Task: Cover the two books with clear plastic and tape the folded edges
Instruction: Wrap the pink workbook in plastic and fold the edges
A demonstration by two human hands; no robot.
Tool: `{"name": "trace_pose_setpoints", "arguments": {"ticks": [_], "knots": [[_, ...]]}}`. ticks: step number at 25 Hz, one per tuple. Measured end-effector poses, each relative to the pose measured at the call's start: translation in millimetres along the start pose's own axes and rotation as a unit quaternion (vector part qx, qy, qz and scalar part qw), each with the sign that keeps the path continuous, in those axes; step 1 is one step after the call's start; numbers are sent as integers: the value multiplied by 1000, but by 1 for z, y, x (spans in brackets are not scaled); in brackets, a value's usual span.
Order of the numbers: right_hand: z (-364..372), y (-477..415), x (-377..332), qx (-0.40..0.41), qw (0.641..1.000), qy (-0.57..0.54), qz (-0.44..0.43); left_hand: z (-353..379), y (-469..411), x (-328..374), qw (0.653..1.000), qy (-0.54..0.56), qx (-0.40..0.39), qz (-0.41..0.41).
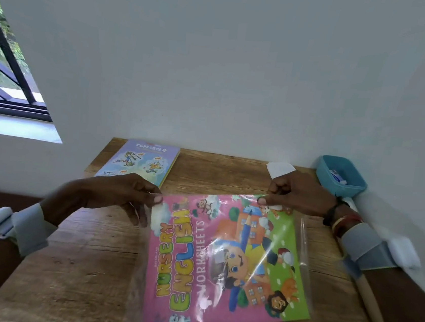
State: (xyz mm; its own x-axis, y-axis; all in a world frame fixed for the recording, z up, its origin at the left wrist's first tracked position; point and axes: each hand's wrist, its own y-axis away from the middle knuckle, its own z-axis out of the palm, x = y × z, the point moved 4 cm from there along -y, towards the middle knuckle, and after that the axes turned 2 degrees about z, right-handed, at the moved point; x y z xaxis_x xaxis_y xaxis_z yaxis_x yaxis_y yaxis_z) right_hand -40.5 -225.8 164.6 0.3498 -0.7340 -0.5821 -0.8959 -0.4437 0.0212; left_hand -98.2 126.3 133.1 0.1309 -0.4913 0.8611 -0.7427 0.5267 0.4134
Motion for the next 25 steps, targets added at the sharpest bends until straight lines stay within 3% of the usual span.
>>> {"name": "trace_pose_setpoints", "arguments": {"ticks": [5,8,12,15,18,20,21,23,25], "knots": [[-6,-2,4,-30,999,-21,10,4,-8,-3,996,-31,78,36],[-15,1,20,27,997,-38,68,4,-11,0,992,-27,109,55],[-15,11,52,76,935,-229,260,0,-8,1,993,-24,100,58],[-15,11,60,115,906,-312,262,-1,-8,4,993,-29,96,61],[-12,14,61,98,881,-357,295,-1,-6,4,994,-13,95,60],[-10,16,61,120,891,-301,317,-1,-6,2,994,-15,89,59],[-12,15,60,160,917,-198,306,-1,-6,0,995,-19,82,61],[-17,10,41,249,949,11,192,2,-8,-1,996,-20,68,61],[-6,5,11,217,973,56,52,4,-8,0,997,-9,52,53]]}}
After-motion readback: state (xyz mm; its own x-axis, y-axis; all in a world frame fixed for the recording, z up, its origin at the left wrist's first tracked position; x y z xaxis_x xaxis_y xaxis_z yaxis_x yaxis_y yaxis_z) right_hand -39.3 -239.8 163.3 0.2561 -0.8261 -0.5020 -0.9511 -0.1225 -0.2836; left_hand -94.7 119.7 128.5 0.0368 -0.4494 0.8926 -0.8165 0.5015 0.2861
